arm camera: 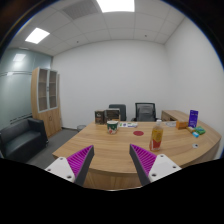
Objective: Pour water
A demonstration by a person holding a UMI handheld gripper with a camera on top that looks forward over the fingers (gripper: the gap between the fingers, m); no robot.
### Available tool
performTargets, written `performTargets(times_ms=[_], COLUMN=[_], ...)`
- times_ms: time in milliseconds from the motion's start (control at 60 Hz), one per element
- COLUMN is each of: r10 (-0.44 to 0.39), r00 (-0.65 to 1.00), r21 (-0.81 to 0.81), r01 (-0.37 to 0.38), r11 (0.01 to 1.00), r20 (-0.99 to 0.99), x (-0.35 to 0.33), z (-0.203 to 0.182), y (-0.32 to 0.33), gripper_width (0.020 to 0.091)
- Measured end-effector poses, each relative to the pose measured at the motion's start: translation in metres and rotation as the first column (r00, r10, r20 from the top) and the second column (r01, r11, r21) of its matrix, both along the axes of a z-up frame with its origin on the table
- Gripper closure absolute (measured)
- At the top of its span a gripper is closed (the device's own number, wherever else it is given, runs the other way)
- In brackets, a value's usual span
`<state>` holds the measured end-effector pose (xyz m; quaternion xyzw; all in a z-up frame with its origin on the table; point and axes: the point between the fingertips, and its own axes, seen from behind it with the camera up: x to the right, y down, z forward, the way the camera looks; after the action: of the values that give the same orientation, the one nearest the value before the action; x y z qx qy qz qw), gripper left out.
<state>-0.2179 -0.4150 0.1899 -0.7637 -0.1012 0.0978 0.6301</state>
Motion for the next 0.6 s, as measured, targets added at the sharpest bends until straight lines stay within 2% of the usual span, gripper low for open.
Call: performTargets(times_ms=[300, 383, 450, 600], r10=[-0.059, -0.087, -0.092, -0.160], r00=[0.998, 0.996, 0.996, 0.986], r21=[-0.015, -0.017, -0.025, -0.070], r01=[0.060, 0.087, 0.093, 0.162], r11=[0.998, 0.996, 0.995, 0.984], r20=[0.015, 0.006, 0.018, 0.040], x=[0.032, 0.055, 0.075, 0.124], z=[-0.014, -0.018, -0.031, -0.064], y=[0.035, 0.062, 0.090, 0.171], gripper_width=[0.0314, 0.0316, 0.0318, 0.0318])
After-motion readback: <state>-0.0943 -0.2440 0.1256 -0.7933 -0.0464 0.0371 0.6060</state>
